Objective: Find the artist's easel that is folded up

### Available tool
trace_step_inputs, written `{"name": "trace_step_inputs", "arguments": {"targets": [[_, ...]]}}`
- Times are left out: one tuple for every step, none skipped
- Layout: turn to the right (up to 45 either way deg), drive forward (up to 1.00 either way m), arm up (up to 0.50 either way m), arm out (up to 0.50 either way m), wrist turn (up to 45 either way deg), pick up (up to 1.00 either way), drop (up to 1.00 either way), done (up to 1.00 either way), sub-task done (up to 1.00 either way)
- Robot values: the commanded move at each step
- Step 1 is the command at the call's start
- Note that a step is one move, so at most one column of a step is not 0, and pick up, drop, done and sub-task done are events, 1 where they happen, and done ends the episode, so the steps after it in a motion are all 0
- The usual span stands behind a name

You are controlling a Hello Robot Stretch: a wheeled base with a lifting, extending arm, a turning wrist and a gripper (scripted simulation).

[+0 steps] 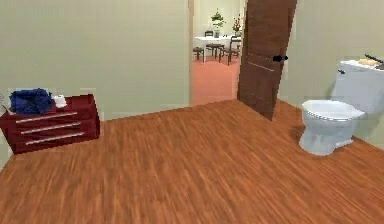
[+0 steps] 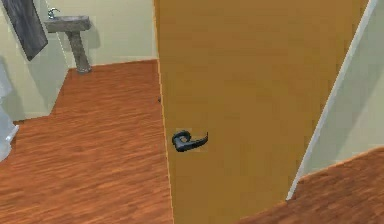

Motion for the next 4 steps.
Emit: {"name": "trace_step_inputs", "arguments": {"targets": [[45.0, 0.0, 0.0, 0.0, 0.0, 0.0, 0.0, 0.0, 0.0], [3.0, 0.0, 0.0, 0.0, 0.0, 0.0, 0.0, 0.0, 0.0], [-45.0, 0.0, 0.0, 0.0, 0.0, 0.0, 0.0, 0.0, 0.0], [-45.0, 0.0, 0.0, 0.0, 0.0, 0.0, 0.0, 0.0, 0.0]]}}
